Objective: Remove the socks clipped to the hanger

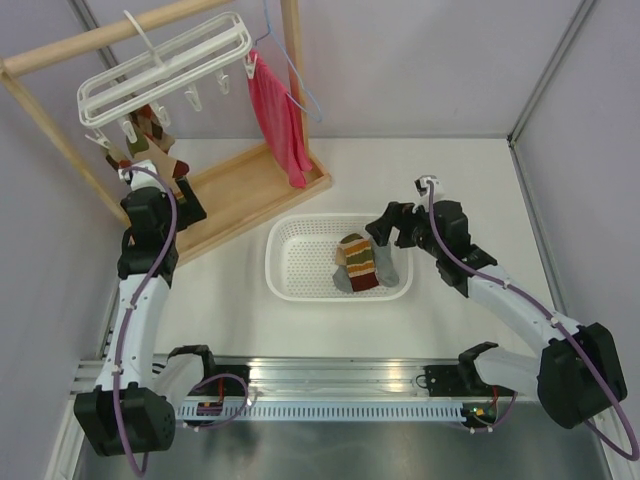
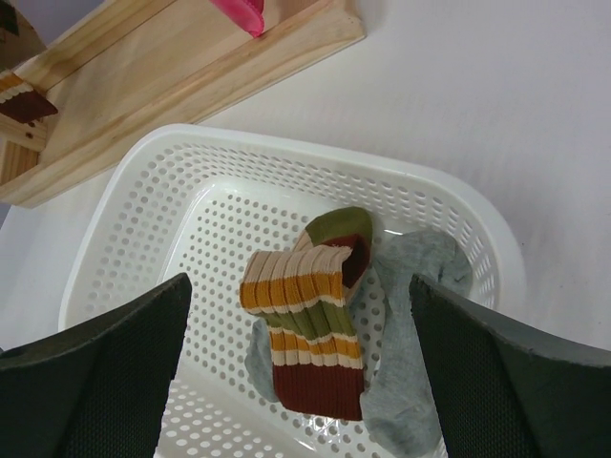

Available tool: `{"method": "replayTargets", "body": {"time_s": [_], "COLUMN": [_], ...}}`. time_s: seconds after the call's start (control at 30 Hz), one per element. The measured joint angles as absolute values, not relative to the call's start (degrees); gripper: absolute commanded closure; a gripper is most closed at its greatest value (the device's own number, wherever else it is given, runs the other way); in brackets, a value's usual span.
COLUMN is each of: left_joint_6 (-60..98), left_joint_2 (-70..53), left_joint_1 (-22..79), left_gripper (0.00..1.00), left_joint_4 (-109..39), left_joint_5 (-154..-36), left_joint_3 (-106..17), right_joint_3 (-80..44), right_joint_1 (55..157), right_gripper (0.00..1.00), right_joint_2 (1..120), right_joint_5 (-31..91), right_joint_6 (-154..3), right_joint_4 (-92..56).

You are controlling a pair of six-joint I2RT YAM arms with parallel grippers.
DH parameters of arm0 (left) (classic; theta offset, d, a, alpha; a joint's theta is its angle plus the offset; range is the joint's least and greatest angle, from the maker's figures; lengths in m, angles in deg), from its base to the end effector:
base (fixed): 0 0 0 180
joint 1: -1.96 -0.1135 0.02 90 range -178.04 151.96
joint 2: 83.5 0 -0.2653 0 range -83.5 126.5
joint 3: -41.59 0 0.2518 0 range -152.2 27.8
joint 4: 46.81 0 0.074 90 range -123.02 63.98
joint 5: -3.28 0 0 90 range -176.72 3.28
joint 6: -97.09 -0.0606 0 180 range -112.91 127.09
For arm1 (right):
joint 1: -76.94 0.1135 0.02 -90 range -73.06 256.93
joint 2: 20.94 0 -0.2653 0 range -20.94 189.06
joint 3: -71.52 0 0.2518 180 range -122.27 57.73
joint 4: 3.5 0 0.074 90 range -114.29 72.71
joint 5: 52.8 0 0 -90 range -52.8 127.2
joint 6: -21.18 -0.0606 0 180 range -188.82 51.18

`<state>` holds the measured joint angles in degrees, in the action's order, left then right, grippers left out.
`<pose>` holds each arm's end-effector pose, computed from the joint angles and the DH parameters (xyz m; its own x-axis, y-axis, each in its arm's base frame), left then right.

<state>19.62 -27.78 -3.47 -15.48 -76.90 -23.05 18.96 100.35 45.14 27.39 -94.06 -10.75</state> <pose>0.2409 0.0333 0.3208 -0.3162 -0.2448 -0.9166 -0.3266 0.9352 -0.1371 0.2549 0.1216 0.2497 -0.5236 0.2312 -0.8200 -0.3476 0.8208 0.4534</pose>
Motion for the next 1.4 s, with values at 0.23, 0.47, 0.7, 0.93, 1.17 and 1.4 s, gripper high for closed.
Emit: {"method": "replayTargets", "body": {"time_s": [0.23,0.47,0.7,0.93,1.17,1.4], "left_joint_6": [20.35,20.37,20.35,20.28,19.84,19.43], "left_joint_2": [-27.62,-23.43,-18.49,-14.53,-11.67,-9.26], "left_joint_1": [-3.47,-3.47,-3.47,-3.47,-3.47,-3.47], "left_gripper": [0.00,0.00,0.00,0.00,0.00,0.00], "left_joint_4": [-20.03,-23.02,-27.68,-36.03,-43.26,-47.72], "left_joint_5": [-79.80,-75.41,-72.07,-73.60,-74.86,-74.03], "left_joint_3": [-21.19,-21.34,-21.54,-21.49,-21.28,-19.00], "right_joint_3": [20.82,22.11,22.57,22.79,22.79,22.79], "right_joint_1": [97.84,95.81,94.63,94.26,93.93,93.95], "right_gripper": [0.02,0.02,0.02,0.02,0.02,0.02], "right_joint_2": [44.64,43.57,42.11,42.11,42.21,42.81], "right_joint_5": [24.97,22.87,21.65,20.88,20.18,19.81], "right_joint_6": [-94.06,-94.08,-94.06,-94.03,-94.06,-94.06], "right_joint_4": [-9.15,-9.02,-8.19,-8.04,-7.75,-7.40]}}
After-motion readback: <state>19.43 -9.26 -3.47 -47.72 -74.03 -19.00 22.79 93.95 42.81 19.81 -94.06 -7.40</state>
